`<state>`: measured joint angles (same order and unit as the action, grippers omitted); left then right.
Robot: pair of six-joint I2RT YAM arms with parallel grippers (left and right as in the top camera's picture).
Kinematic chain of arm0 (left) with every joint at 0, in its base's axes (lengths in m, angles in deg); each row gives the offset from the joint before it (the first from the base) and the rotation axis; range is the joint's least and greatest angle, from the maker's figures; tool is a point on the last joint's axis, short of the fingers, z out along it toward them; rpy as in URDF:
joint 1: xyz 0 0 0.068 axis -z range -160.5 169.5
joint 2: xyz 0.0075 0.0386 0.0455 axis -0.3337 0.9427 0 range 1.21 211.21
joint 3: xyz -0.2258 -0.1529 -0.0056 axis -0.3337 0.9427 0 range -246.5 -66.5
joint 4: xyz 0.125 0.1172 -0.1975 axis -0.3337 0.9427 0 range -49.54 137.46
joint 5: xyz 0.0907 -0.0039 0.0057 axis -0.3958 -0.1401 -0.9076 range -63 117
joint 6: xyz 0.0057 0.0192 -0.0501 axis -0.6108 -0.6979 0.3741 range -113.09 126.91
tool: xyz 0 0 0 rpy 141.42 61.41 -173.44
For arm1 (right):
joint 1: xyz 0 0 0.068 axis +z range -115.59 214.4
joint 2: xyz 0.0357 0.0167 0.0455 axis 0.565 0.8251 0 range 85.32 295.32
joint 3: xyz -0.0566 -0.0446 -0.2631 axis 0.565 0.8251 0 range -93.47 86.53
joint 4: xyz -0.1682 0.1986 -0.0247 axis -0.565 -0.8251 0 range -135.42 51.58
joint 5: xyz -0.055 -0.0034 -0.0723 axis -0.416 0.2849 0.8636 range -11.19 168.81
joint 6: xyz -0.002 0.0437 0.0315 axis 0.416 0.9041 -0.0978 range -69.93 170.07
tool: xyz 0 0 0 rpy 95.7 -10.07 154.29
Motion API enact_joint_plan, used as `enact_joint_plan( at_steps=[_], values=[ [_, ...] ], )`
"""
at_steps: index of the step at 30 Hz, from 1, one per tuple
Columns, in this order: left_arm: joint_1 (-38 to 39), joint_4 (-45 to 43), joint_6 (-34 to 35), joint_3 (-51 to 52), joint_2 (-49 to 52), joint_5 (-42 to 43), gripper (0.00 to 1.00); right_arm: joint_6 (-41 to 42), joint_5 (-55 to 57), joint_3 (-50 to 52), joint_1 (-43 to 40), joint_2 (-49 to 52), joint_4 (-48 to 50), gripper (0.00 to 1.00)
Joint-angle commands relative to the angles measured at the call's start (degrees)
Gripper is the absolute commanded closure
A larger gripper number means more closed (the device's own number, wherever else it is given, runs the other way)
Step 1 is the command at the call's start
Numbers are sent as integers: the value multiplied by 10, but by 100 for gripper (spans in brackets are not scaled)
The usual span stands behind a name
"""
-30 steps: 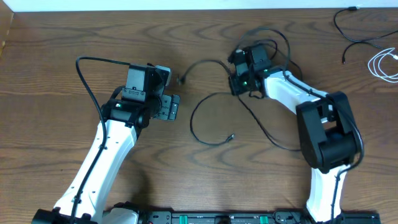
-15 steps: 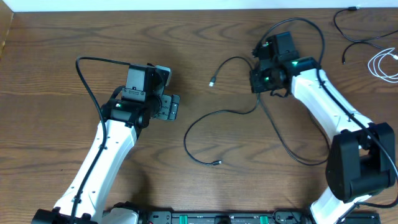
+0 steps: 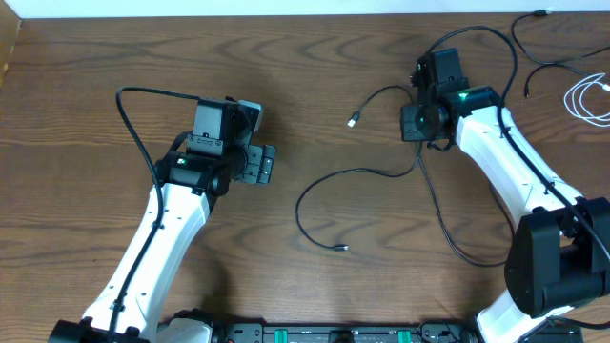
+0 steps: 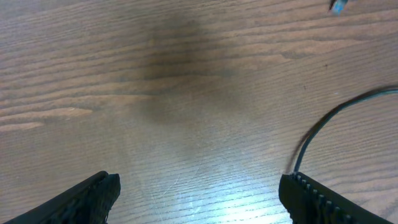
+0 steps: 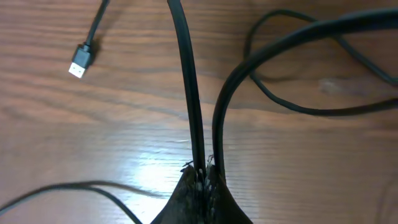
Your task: Untangle cables
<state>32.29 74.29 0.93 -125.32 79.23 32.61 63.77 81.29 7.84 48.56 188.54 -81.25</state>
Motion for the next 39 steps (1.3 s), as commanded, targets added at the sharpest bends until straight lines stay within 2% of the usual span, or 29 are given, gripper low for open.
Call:
enact_joint_plan(
  at_steps=[1, 3, 6, 13, 17, 25, 29, 39],
  values=[
    [-2, 0, 3, -5, 2, -7, 13, 41, 63, -3, -1, -13, -3, 96],
    [-2, 0, 3, -5, 2, -7, 13, 41, 64, -3, -1, -13, -2, 92],
    [-2, 0, 3, -5, 2, -7, 13, 41, 64, -3, -2, -13, -1, 78],
    [-2, 0, 3, -5, 2, -7, 13, 41, 64, -3, -1, -13, -3, 69],
    [-2, 0, 3, -5, 2, -7, 13, 41, 67, -1, -3, -13, -12, 55],
    [-2, 0, 3, -5, 2, -7, 13, 41, 77, 59, -3, -12, 14, 50],
    [-2, 0, 3, -5, 2, -7, 13, 52, 71, 114, -3, -12, 70, 47],
    [-2, 0, 3, -5, 2, -7, 13, 52, 31, 212, -6, -10, 191, 46]
  ],
)
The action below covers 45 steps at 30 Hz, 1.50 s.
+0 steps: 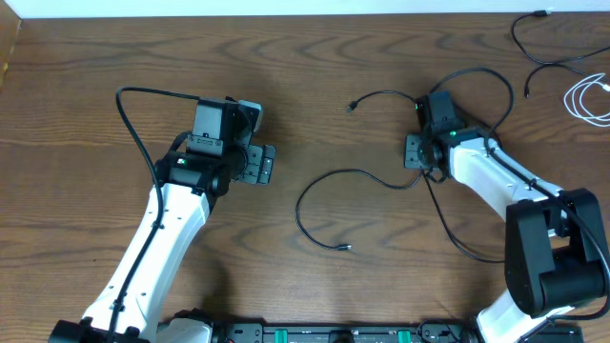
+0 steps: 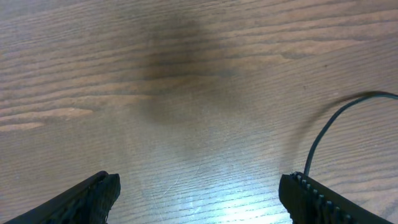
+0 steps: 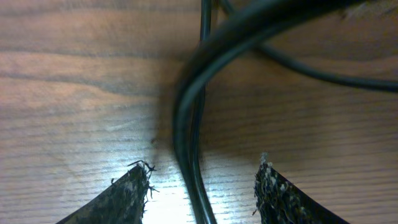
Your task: Untangle cables
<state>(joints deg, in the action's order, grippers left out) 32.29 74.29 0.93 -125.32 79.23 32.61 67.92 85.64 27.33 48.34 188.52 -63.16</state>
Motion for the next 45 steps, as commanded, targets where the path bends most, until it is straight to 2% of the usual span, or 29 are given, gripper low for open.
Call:
enact_joint_plan(
  at_steps=[1, 7, 11, 15, 18, 19, 20, 30, 41, 45],
  values=[
    [-2, 0, 3, -5, 2, -7, 13, 10, -12, 23, -3, -9, 15, 46],
    [-2, 0, 3, -5, 2, -7, 13, 10, -13, 55, -3, -8, 39, 47],
    [-2, 0, 3, -5, 2, -7, 13, 10, -27, 68, -3, -7, 60, 53],
    [-2, 0, 3, -5, 2, -7, 13, 10, -30, 84, -3, -3, 90, 71],
    [-2, 0, 3, -5, 2, -7, 13, 10, -38, 91, -3, 7, 102, 88],
    [-2, 0, 3, -5, 2, -7, 13, 10, -45, 91, -4, 11, 104, 96],
    [-2, 0, 3, -5, 2, -7, 13, 10, -50, 91, -3, 17, 108, 99],
    [-2, 0, 3, -5, 2, -7, 13, 10, -99, 74, -4, 30, 138, 99],
    [-2, 0, 3, -5, 2, -7, 13, 17, -330, -83, -10, -34, 130, 99],
    [-2, 0, 3, -5, 2, -7, 13, 26, -366, -139, -4, -45, 127, 99]
  ],
)
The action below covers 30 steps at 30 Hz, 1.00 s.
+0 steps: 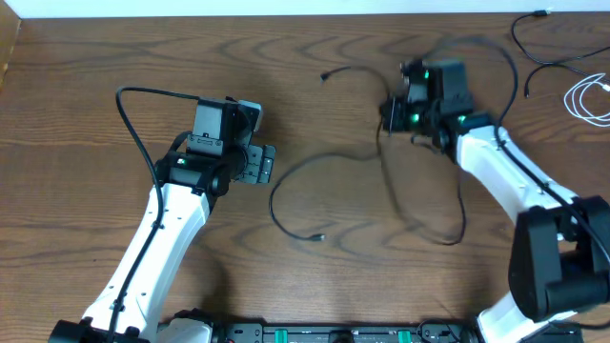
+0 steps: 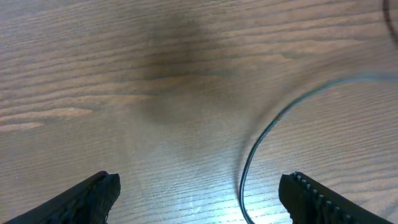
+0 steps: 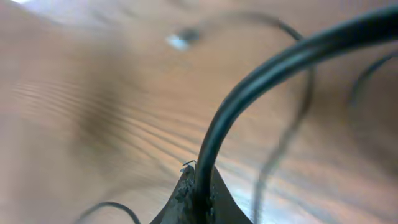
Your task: Untangle cables
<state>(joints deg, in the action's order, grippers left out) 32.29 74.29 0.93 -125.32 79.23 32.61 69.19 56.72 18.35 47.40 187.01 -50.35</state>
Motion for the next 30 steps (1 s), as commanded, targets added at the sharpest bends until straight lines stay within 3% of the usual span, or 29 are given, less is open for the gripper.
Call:
enact_joint_plan(
  at_steps=[1, 6, 14, 25, 30],
  values=[
    [-2, 0, 3, -5, 2, -7, 13, 15, -85, -61, 7, -31, -3, 99],
    [-2, 0, 3, -5, 2, -7, 13, 38, -147, -118, 11, -31, -3, 99],
    [-2, 0, 3, -5, 2, -7, 13, 30, -150, -141, 11, -32, -42, 99],
    [-2, 0, 3, -5, 2, -7, 13, -181, -83, -141, 12, -32, -333, 99],
    [-2, 0, 3, -5, 2, -7, 13, -267, -28, -143, 12, -32, -410, 99]
  ],
)
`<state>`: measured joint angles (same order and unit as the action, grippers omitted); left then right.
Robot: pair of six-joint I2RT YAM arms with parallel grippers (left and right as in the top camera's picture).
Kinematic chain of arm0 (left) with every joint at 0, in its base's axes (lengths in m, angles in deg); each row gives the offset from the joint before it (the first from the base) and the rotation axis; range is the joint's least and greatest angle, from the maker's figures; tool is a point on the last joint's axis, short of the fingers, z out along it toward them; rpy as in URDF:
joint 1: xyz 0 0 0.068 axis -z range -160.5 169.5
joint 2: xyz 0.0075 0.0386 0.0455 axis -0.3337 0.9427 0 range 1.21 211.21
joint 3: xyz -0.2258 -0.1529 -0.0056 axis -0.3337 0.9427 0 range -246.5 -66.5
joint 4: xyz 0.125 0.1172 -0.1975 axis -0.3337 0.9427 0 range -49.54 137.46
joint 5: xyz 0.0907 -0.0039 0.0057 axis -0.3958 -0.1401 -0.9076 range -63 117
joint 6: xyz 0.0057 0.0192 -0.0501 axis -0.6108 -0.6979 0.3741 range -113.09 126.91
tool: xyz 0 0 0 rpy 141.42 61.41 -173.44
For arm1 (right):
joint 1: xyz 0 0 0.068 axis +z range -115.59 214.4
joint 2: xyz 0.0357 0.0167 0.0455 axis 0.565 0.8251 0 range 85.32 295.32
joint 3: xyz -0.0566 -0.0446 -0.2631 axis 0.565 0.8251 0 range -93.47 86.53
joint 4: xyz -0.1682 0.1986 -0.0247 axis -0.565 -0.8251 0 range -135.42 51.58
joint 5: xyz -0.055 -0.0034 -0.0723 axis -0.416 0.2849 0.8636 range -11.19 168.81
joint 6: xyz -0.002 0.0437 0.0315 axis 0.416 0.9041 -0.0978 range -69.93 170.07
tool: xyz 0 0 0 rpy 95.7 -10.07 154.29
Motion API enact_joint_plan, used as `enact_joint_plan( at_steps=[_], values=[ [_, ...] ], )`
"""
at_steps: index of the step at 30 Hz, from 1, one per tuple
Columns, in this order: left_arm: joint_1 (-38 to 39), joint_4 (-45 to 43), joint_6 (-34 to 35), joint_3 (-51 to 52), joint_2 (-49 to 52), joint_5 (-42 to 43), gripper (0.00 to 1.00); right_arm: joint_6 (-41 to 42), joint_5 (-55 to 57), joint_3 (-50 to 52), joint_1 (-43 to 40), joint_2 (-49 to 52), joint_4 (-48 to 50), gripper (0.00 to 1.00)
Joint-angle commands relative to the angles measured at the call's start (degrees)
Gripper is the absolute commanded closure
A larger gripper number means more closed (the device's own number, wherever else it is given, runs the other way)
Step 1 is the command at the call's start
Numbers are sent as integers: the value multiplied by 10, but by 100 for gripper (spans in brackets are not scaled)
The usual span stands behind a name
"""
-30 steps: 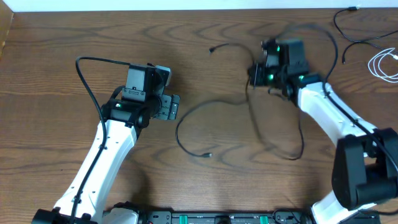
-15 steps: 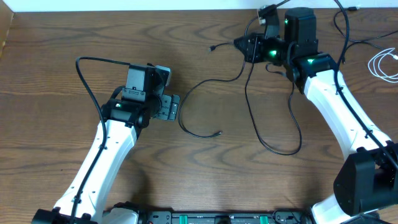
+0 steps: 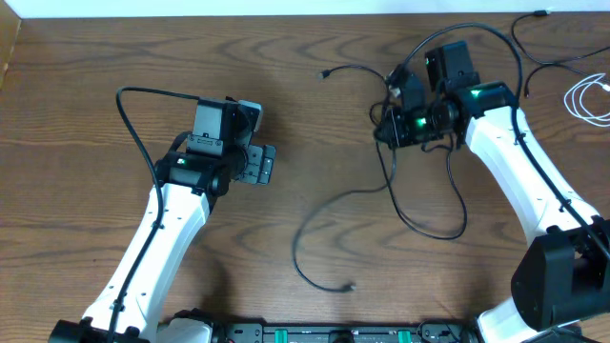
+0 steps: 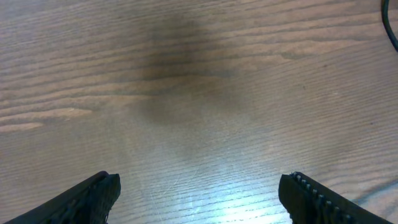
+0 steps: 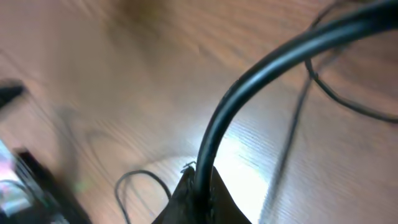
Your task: Untangle cables
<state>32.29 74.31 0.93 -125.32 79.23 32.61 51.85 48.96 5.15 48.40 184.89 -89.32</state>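
Observation:
A thin black cable (image 3: 381,195) hangs from my right gripper (image 3: 389,112) and trails across the brown table to a plug end (image 3: 352,286) near the front; its other end (image 3: 325,73) lies at the back. In the right wrist view the gripper (image 5: 200,180) is shut on that black cable (image 5: 249,93), lifted off the wood. My left gripper (image 3: 267,164) stands open left of centre; in the left wrist view its fingers (image 4: 93,196) are wide apart over bare wood, with a bit of cable (image 4: 390,28) at the right edge.
A second black cable (image 3: 534,43) and a coiled white cable (image 3: 586,95) lie at the table's far right corner. The left arm's own black lead (image 3: 143,124) loops beside it. Equipment bars line the front edge (image 3: 324,333).
My right gripper, still shut on the cable, sits slightly lower and tilted. The cable's loop moved right, out of the left wrist view, and its plug end now lies nearer the front edge.
My right gripper was shut on two cable strands at the back right. Then it stood open over them lower down. Then it was shut on one strand, farther back and left, and now holds it raised with the cable's loose run stretched toward the front. The left arm stayed still, open.

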Motion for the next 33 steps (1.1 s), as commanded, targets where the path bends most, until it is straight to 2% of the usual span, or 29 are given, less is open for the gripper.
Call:
enact_joint_plan(
  at_steps=[1, 10, 15, 20, 24, 33],
  values=[
    [-2, 0, 3, -5, 2, -7, 13, -106, 70, -11, 2, -11, -30, 99],
    [-2, 0, 3, -5, 2, -7, 13, -180, 266, -49, 4, -11, -108, 99],
    [-2, 0, 3, -5, 2, -7, 13, -222, 379, -76, 4, -11, -114, 99],
    [-2, 0, 3, -5, 2, -7, 13, -359, 427, -79, 20, -11, -66, 99],
    [-2, 0, 3, -5, 2, -7, 13, -506, 459, -79, 52, -11, -40, 99],
    [-2, 0, 3, -5, 2, -7, 13, -749, 523, -79, 129, -11, 48, 99]
  ],
)
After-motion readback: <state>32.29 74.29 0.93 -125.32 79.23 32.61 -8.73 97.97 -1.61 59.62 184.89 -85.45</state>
